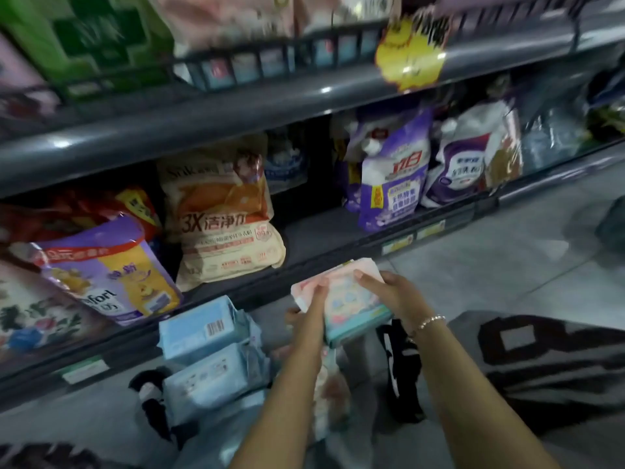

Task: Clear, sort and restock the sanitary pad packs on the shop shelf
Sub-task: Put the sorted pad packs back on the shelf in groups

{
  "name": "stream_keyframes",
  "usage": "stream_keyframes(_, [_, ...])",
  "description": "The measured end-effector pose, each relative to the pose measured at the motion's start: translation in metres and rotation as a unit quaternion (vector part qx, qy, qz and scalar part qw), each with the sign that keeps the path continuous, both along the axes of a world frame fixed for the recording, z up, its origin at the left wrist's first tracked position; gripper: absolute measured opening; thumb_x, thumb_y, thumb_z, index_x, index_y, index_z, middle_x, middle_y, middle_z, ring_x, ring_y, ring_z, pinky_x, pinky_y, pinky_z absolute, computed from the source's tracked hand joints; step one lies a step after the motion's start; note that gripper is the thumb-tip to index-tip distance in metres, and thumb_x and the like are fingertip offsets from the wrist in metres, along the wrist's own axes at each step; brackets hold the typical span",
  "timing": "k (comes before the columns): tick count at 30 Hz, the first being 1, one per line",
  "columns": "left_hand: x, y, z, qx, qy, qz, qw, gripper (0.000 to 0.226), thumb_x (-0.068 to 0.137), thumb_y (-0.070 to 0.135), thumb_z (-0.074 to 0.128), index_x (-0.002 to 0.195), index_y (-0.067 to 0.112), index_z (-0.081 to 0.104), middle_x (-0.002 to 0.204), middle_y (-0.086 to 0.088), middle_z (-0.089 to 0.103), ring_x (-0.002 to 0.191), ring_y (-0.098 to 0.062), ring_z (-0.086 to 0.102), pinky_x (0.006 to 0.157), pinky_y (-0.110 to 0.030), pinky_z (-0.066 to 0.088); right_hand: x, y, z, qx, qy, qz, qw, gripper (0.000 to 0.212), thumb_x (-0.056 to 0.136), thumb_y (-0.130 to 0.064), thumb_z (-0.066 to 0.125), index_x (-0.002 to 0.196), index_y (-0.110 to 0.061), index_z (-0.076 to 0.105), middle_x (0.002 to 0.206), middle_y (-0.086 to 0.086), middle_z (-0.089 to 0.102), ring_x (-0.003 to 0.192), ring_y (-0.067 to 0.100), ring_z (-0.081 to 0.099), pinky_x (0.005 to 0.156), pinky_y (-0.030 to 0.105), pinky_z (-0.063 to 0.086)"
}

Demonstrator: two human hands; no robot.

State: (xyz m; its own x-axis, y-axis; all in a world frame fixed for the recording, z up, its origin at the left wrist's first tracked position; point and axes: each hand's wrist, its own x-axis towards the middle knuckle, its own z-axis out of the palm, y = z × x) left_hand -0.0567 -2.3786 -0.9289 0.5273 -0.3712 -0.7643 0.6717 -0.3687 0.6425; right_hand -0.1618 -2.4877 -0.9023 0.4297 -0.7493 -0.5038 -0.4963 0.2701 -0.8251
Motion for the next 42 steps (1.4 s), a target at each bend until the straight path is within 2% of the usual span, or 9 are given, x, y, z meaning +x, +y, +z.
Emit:
stream_keyframes(3, [0.011, 0.015, 0.046, -0.1, 0.023, -0.008, 0.995, 0.115, 0.034, 0.082, 0.075, 0.124, 0.013, 0.059, 0.115, -0.013, 0.069, 0.1, -0.034, 0.068, 0.09, -0.055, 0.053, -0.001, 0.013, 0.054, -0.051, -0.032, 0.047, 0.997, 0.026, 0.086, -0.039, 0.069, 0.074, -0.016, 0.069, 0.055, -0.015, 0.066, 0.053, -0.006, 0.06, 0.052, 0.008, 0.041])
stream_keyframes(8, [0.034, 0.052, 0.131, -0.18, 0.029, -0.048, 0.982, 0.085, 0.064, 0.078, 0.06, 0.124, 0.017, 0.063, 0.119, -0.013, 0.067, 0.113, -0.035, 0.061, 0.102, -0.055, 0.043, -0.003, 0.034, 0.129, -0.105, -0.073, 0.103, 0.986, 0.031, 0.079, -0.045, 0.073, 0.093, -0.016, 0.074, 0.084, -0.006, 0.076, 0.075, 0.007, 0.071, 0.064, 0.018, 0.052])
stream_keyframes(13, [0.043, 0.082, 0.181, -0.191, -0.046, -0.083, 0.977, 0.049, 0.092, 0.06, 0.042, 0.106, 0.019, 0.066, 0.091, -0.006, 0.075, 0.08, -0.022, 0.071, 0.07, -0.041, 0.058, -0.017, 0.04, 0.186, -0.126, -0.12, 0.085, 0.981, 0.04, 0.073, -0.044, 0.073, 0.096, -0.011, 0.072, 0.084, 0.0, 0.076, 0.072, 0.012, 0.072, 0.065, 0.024, 0.056])
stream_keyframes(17, [0.058, 0.103, 0.206, -0.226, -0.081, -0.064, 0.969, 0.046, 0.092, 0.056, 0.048, 0.113, 0.019, 0.064, 0.097, -0.007, 0.075, 0.084, -0.024, 0.073, 0.074, -0.042, 0.059, -0.029, 0.04, 0.217, -0.16, -0.196, 0.006, 0.967, 0.046, 0.073, -0.042, 0.073, 0.107, -0.012, 0.067, 0.096, 0.004, 0.074, 0.082, 0.017, 0.072, 0.069, 0.03, 0.058])
stream_keyframes(20, [0.06, 0.111, 0.215, -0.268, -0.092, -0.045, 0.958, 0.04, 0.093, 0.047, 0.053, 0.12, 0.019, 0.059, 0.103, -0.009, 0.074, 0.086, -0.027, 0.073, 0.06, -0.04, 0.06, -0.022, 0.057, 0.229, -0.234, -0.241, -0.053, 0.941, 0.036, 0.083, -0.029, 0.071, 0.112, -0.011, 0.061, 0.101, 0.0, 0.07, 0.084, 0.008, 0.066, 0.057, 0.013, 0.052])
stream_keyframes(25, [0.05, 0.11, 0.201, -0.269, -0.202, 0.016, 0.941, 0.098, 0.052, 0.075, 0.075, 0.133, 0.029, 0.047, 0.117, -0.004, 0.068, 0.104, -0.032, 0.066, 0.089, -0.055, 0.053, 0.01, 0.093, 0.219, -0.306, -0.242, -0.097, 0.915, 0.041, 0.081, -0.032, 0.074, 0.116, -0.023, 0.055, 0.115, 0.0, 0.059, 0.1, 0.012, 0.062, 0.077, 0.028, 0.057])
stream_keyframes(30, [0.049, 0.108, 0.197, -0.248, -0.248, 0.028, 0.936, 0.091, 0.052, 0.065, 0.072, 0.133, 0.031, 0.049, 0.124, -0.001, 0.063, 0.106, -0.024, 0.064, 0.091, -0.049, 0.054, 0.027, 0.101, 0.207, -0.247, -0.257, -0.021, 0.934, 0.029, 0.081, -0.054, 0.065, 0.104, -0.046, 0.05, 0.116, -0.006, 0.06, 0.107, 0.016, 0.061, 0.09, 0.044, 0.055])
stream_keyframes(37, [0.05, 0.106, 0.201, -0.295, -0.204, -0.02, 0.933, 0.075, 0.064, 0.062, 0.067, 0.13, 0.03, 0.05, 0.121, 0.001, 0.065, 0.105, -0.02, 0.065, 0.087, -0.046, 0.055, 0.049, 0.111, 0.214, -0.146, -0.237, 0.146, 0.949, 0.033, 0.09, -0.062, 0.03, 0.116, -0.056, 0.049, 0.135, -0.016, 0.053, 0.118, 0.004, 0.048, 0.112, 0.031, 0.031])
stream_keyframes(42, [0.056, 0.105, 0.204, -0.335, -0.182, 0.003, 0.925, 0.154, 0.02, 0.078, 0.082, 0.152, 0.03, 0.017, 0.145, -0.001, 0.044, 0.124, -0.028, 0.052, 0.101, -0.049, 0.043, 0.059, 0.113, 0.215, -0.256, -0.141, 0.257, 0.921, 0.033, 0.104, -0.043, 0.028, 0.13, -0.061, 0.019, 0.156, -0.025, 0.008, 0.139, -0.002, 0.004, 0.112, 0.021, 0.004])
